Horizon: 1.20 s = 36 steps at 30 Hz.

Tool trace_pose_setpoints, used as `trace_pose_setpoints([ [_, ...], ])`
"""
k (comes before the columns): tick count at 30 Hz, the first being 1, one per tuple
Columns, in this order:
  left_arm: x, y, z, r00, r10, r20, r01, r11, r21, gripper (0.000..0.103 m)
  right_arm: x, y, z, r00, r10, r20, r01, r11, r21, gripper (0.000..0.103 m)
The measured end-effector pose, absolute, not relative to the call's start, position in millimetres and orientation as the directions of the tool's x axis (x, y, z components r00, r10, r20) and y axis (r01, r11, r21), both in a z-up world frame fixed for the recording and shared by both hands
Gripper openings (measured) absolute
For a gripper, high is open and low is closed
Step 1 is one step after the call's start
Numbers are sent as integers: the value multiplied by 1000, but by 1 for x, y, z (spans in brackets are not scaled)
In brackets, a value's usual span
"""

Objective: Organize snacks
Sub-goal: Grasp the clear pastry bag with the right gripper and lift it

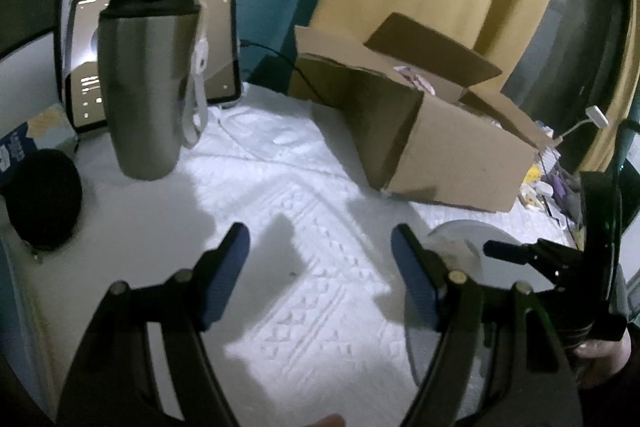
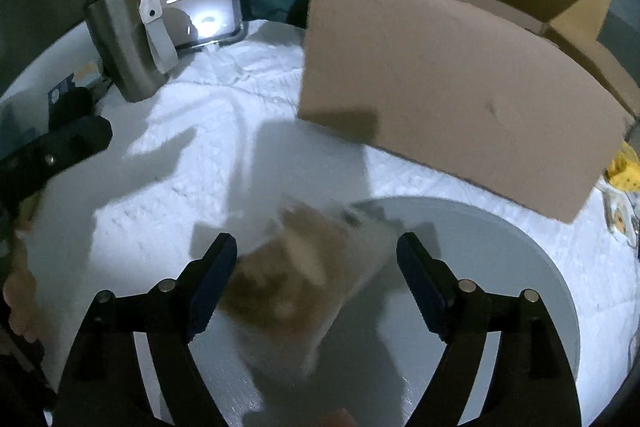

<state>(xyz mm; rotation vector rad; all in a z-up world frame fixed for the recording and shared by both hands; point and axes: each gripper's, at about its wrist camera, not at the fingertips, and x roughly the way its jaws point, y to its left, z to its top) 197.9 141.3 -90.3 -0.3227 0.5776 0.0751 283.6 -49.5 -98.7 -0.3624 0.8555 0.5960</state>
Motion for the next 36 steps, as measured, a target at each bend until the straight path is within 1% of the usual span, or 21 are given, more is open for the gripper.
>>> trace_pose_setpoints([
  [9,205,126,-91,832,-56,-552,-118,955,-273,74,278,-81,-100,520,325,-790,-606,792,-73,85],
  [17,209,138,-97,821,-36,-570,-154,947,-281,74,282,-54,-102,483,366,-796,-690,718,-89,85],
  [26,217,151,-103,808,-11,-589,-197,937,-287,74,303,-29,-110,453,348,-821,-756,638,-146,86],
  [29,223,152,-107,798,-10,-603,-202,938,-282,74,312,-27,-117,436,350,-829,-755,643,-126,86],
  [32,227,150,-111,789,-10,-614,-203,939,-277,74,319,-30,-120,411,367,-835,-745,662,-76,86],
  [34,230,148,-113,783,-13,-621,-200,942,-271,74,320,-33,-121,400,382,-833,-744,666,-52,84],
  [36,232,146,-113,781,-15,-625,-195,944,-266,74,319,-37,-120,402,398,-824,-742,669,-39,78],
])
